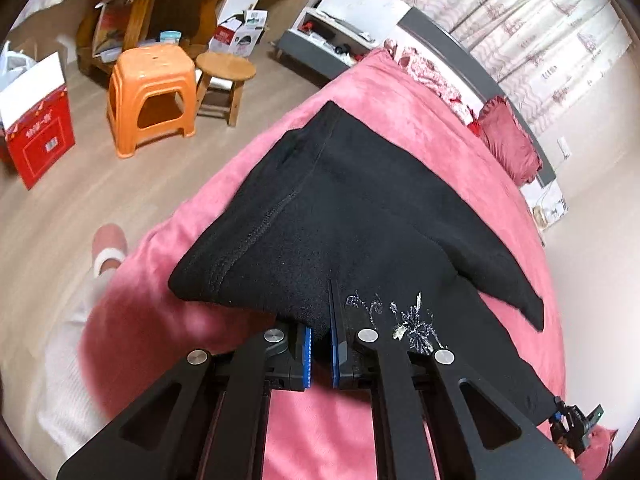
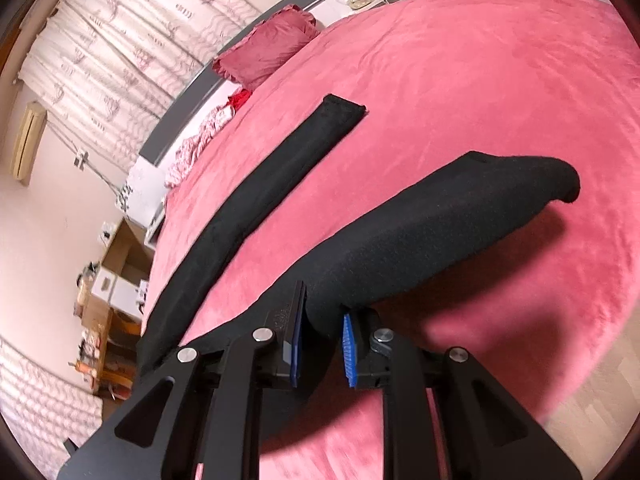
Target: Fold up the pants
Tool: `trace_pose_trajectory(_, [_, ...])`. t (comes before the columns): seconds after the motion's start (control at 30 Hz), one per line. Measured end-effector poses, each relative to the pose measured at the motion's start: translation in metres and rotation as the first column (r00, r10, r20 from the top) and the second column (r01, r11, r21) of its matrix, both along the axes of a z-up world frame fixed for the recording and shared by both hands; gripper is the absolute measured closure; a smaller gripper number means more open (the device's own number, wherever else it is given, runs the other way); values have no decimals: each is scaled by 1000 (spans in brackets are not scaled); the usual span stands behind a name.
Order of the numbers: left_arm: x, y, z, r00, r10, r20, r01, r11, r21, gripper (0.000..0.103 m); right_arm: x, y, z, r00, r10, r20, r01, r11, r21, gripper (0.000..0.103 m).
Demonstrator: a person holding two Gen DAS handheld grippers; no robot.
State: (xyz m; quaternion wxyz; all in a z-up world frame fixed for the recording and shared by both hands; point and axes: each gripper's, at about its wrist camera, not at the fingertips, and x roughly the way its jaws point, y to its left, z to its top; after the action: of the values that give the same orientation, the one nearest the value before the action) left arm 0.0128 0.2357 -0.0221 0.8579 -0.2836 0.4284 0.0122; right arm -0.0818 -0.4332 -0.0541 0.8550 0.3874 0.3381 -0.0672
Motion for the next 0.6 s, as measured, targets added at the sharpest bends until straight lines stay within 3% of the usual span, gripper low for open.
trace_pose_trajectory(0.17, [-22, -6, -25, 996, -43, -83, 48, 997, 62, 97, -18, -2, -32, 995, 27, -100, -26, 1000, 13, 88])
trace_pose_trajectory(0.3, [-23, -3, -53, 984, -32, -175, 38, 999, 29, 97, -24, -12, -58, 991, -10, -130, 24, 995, 101, 87])
trace_pose_trajectory(0.53, [-26, 4, -47, 989, -17, -146, 16, 1000, -11, 97, -24, -23, -66, 991, -18, -136, 37, 990, 139, 83])
trace_pose_trajectory(0.6, [-29, 7, -38, 994, 14, -108, -16, 1000, -16, 90, -24, -27, -64, 990, -26, -136, 44, 990, 134, 75])
